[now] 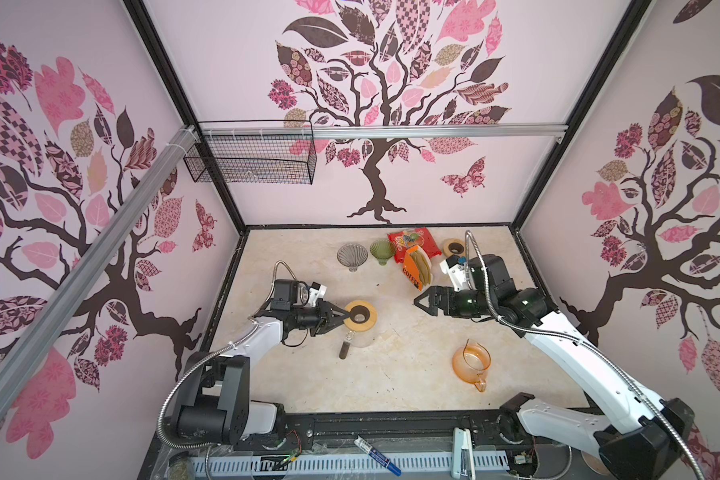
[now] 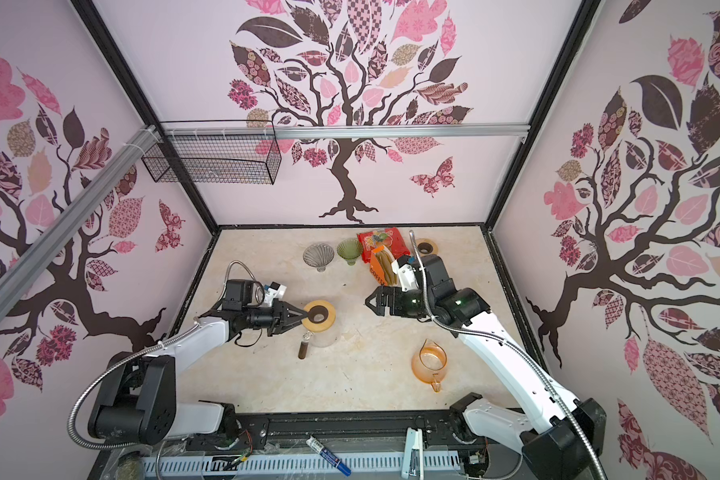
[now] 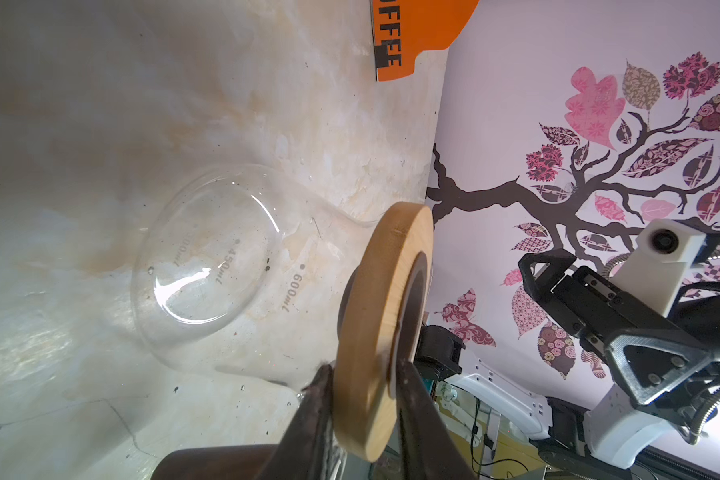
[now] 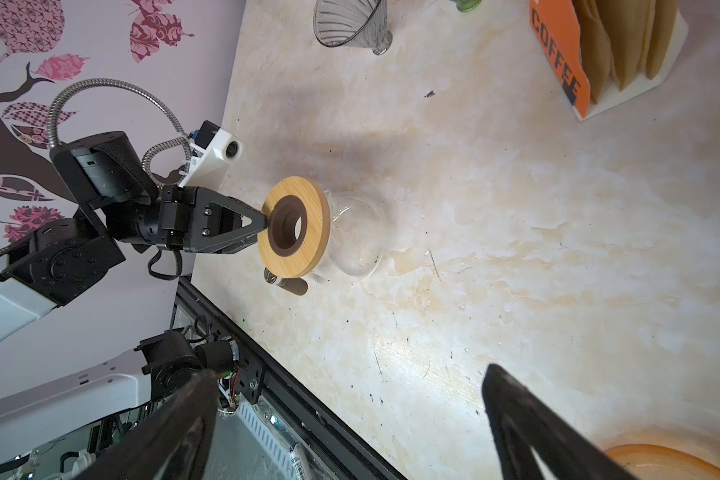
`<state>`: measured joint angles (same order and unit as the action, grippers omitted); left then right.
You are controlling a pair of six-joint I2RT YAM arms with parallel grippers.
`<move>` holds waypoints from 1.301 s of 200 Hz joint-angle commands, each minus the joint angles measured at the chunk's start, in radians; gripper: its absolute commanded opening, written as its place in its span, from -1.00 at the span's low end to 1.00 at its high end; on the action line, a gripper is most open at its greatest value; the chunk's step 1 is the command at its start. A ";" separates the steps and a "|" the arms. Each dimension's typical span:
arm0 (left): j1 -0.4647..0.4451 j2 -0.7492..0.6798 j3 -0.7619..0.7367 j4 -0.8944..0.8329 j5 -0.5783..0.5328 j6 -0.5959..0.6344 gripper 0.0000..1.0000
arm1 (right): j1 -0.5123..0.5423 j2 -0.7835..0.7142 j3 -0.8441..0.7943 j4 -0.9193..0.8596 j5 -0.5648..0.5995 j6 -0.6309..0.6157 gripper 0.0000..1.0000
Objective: Place the coffee filter in the dripper
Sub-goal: 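Open the left gripper and release the wooden ring on the carafe, then move the left gripper to the clear ribbed glass dripper near the far edge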
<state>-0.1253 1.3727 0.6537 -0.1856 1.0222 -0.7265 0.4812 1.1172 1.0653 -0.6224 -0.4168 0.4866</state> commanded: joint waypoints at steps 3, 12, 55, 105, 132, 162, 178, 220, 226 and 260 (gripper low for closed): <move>-0.001 -0.012 0.025 -0.008 -0.016 0.024 -0.29 | 0.005 0.000 -0.002 0.012 -0.010 -0.011 1.00; 0.003 -0.016 0.027 -0.015 -0.017 0.025 -0.24 | 0.006 0.000 -0.001 0.011 -0.008 -0.014 1.00; 0.043 -0.046 0.038 -0.055 -0.033 0.050 0.04 | 0.005 -0.001 -0.001 0.010 -0.007 -0.013 1.00; 0.093 -0.096 0.129 -0.246 -0.152 0.136 0.71 | 0.006 -0.006 0.007 0.003 0.022 -0.012 1.00; 0.097 -0.094 0.206 -0.314 -0.204 0.150 0.94 | 0.005 -0.026 0.013 0.017 0.115 0.042 1.00; 0.098 -0.071 0.308 -0.339 -0.291 0.103 0.94 | -0.007 -0.040 0.041 -0.005 0.209 0.109 1.00; 0.096 -0.054 0.361 -0.337 -0.381 0.078 0.94 | -0.035 -0.051 0.044 -0.007 0.220 0.130 1.00; 0.111 -0.023 0.446 -0.284 -0.532 -0.096 0.94 | -0.055 -0.053 0.066 -0.012 0.202 0.092 1.00; 0.124 0.003 0.473 -0.314 -0.514 -0.117 0.94 | -0.055 -0.056 0.071 -0.019 0.215 0.087 1.00; 0.142 0.091 0.652 -0.539 -0.713 -0.035 0.94 | -0.055 -0.061 0.085 -0.059 0.276 0.125 1.00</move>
<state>0.0036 1.4212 1.1645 -0.5552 0.5007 -0.7826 0.4267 1.0756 1.0943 -0.6346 -0.1825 0.5922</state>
